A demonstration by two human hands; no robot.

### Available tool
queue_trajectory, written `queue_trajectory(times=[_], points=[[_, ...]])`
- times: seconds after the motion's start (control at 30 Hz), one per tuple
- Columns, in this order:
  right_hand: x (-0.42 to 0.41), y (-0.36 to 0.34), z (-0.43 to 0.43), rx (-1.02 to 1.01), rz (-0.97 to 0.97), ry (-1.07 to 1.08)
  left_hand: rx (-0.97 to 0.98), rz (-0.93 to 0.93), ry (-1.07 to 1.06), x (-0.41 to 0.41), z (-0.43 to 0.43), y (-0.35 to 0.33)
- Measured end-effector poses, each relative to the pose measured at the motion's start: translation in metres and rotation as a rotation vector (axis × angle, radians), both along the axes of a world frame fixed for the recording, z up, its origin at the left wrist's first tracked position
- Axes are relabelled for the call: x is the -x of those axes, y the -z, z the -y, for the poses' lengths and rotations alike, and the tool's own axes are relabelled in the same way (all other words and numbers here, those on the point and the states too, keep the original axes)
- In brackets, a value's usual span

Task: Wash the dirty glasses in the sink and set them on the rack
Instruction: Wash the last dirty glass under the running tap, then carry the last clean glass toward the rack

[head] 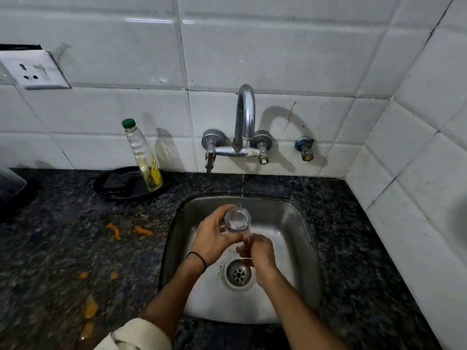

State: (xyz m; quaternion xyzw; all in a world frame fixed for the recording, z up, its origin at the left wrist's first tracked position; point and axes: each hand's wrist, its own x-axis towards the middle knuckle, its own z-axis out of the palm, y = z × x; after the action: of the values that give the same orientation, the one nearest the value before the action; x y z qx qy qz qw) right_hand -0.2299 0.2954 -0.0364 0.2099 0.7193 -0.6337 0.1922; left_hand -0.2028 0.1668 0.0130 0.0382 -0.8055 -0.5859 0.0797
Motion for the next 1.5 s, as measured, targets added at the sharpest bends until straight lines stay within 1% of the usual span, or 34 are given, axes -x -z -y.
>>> queue_trajectory(times=[0.07, 0.17, 0.23, 0.3, 0.33, 0.43, 0.6, 0.73, 0.83, 0.97, 1.2, 1.4, 1.5], points=[[-0.011, -0.002, -0.010, -0.166, -0.150, -0.156, 0.000, -0.006, -0.007, -0.002, 0.001, 0.000], [-0.024, -0.002, -0.017, -0.236, -0.330, -0.375, -0.009, -0.005, 0.006, -0.004, 0.001, 0.000], [-0.027, 0.001, -0.015, -0.334, -0.430, -0.404, -0.014, -0.008, 0.014, -0.005, 0.000, -0.002], [-0.029, -0.005, -0.011, -0.431, -0.501, -0.363, -0.005, -0.012, 0.034, -0.006, -0.001, -0.005], [-0.029, -0.008, -0.010, -0.423, -0.539, -0.324, 0.003, -0.013, 0.046, -0.007, -0.001, -0.006], [-0.029, -0.018, -0.008, -0.286, -0.615, -0.242, 0.005, -0.023, 0.074, -0.012, 0.003, -0.011], [-0.032, -0.023, 0.001, -0.211, -0.647, -0.290, 0.006, 0.013, 0.088, -0.027, 0.023, -0.023], [-0.034, -0.027, 0.015, -0.169, -0.635, -0.331, -0.040, 0.032, -0.044, -0.046, 0.053, -0.018], [-0.033, -0.029, 0.031, -0.116, -0.636, -0.359, 0.006, 0.031, -0.178, -0.061, 0.081, -0.010], [-0.029, -0.034, 0.063, -0.052, -0.658, -0.410, 0.021, 0.044, -0.322, -0.082, 0.119, -0.005], [-0.029, -0.053, 0.154, 0.079, -0.694, -0.524, 0.079, 0.086, -0.509, -0.125, 0.191, -0.017], [-0.044, -0.055, 0.256, 0.132, -0.653, -0.631, 0.073, 0.146, -0.655, -0.166, 0.273, -0.018], [-0.056, -0.059, 0.311, 0.157, -0.625, -0.665, 0.079, 0.145, -0.710, -0.183, 0.321, -0.018]])
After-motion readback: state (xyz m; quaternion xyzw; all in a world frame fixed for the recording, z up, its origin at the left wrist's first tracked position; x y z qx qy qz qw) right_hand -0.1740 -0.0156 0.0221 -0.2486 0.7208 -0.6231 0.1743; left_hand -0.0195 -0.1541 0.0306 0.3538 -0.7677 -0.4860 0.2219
